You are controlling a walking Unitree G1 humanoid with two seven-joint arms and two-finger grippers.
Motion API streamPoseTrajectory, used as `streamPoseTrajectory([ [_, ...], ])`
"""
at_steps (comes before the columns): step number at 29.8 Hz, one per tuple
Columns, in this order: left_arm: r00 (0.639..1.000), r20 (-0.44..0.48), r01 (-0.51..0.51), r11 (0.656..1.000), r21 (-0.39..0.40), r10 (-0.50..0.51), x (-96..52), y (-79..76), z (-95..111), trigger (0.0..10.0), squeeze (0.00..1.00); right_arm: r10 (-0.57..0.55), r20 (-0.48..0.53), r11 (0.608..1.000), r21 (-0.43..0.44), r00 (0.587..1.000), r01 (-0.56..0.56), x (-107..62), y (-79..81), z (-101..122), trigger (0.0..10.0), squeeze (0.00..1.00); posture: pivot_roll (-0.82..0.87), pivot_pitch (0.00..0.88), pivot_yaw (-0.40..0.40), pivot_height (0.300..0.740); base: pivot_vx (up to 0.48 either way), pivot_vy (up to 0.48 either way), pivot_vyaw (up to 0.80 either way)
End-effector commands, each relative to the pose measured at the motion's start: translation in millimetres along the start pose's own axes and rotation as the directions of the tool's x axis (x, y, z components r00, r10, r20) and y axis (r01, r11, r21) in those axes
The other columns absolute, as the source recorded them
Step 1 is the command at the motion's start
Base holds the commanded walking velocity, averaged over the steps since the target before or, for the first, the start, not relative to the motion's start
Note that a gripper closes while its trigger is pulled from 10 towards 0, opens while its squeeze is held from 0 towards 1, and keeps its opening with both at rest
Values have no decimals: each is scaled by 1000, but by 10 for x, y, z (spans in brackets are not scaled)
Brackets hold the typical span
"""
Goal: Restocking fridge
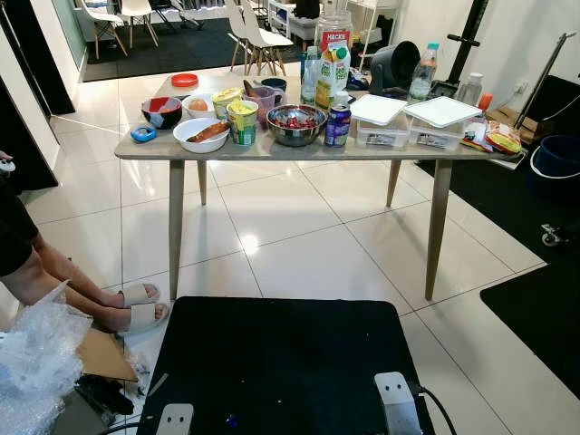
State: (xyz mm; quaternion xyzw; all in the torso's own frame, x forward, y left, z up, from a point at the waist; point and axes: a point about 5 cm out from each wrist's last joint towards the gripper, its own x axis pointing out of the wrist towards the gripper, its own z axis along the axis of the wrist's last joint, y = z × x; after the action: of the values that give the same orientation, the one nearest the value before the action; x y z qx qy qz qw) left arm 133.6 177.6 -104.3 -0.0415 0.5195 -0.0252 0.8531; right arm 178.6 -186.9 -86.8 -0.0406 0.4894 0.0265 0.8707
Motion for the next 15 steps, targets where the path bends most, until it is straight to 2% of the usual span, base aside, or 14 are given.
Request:
streamPoseTrajectory([
  [1, 1000, -4, -6, 1000, -15, 6, -7, 29, -14, 10000, 1000, 19, 2, 1000, 11, 1000, -19, -1, 28, -22, 10000, 1000, -12, 0, -2, 740, 0, 0, 0],
  [15, 1000, -7, -9, 1000, -27, 9, -15, 53, -34, 10000, 1000, 45, 6, 999, 20, 999, -45, -2, 50, -26, 10000, 1000, -7, 0, -4, 740, 0, 0, 0],
])
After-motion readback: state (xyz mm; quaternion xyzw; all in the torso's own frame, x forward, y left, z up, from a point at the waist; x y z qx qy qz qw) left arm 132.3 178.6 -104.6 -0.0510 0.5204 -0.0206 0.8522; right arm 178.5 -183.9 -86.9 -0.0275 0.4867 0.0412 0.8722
